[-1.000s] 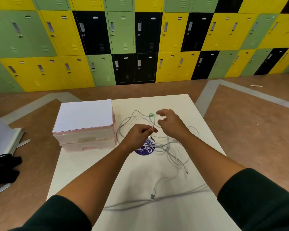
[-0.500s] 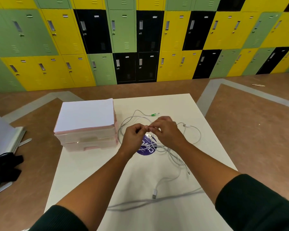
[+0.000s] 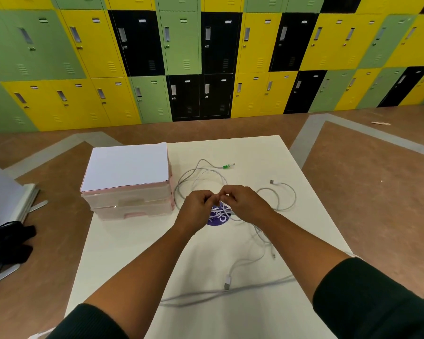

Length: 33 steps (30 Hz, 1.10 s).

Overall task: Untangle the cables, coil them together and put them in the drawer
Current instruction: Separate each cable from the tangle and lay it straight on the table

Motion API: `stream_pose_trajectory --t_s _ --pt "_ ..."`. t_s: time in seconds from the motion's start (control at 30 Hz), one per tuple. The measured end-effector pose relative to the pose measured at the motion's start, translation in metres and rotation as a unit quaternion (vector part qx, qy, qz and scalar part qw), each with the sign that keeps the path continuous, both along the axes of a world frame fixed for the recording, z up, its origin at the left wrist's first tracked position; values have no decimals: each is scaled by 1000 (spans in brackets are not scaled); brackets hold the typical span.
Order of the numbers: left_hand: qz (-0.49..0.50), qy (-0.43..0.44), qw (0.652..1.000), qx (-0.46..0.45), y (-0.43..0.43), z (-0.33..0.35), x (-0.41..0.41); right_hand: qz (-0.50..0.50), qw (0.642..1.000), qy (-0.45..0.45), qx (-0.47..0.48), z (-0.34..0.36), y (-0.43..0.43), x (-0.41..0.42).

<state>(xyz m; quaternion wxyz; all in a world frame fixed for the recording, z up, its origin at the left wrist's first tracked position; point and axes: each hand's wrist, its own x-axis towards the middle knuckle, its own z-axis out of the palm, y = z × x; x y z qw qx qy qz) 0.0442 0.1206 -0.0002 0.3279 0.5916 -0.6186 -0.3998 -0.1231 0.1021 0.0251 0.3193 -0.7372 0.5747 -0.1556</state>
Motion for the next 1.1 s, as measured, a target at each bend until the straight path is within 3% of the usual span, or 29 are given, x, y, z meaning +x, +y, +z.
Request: stream_pose_trajectory --t_s 0.2,0.37,0.6,0.83,1.1 --pt "4 -12 999 -29 1 -6 3 -40 996 73 -12 0 4 5" --pt "-1 -29 999 -32 2 1 7 -59 998 22 31 -3 4 -4" --pt "51 -55 997 -20 8 0 11 -30 999 34 29 -10 6 -13" --pt "-63 -112 991 25 8 5 9 -37 997 57 -39 -12 8 -14" --pt "-28 -85 995 -41 12 8 7 -12 998 57 -19 -11 13 -16"
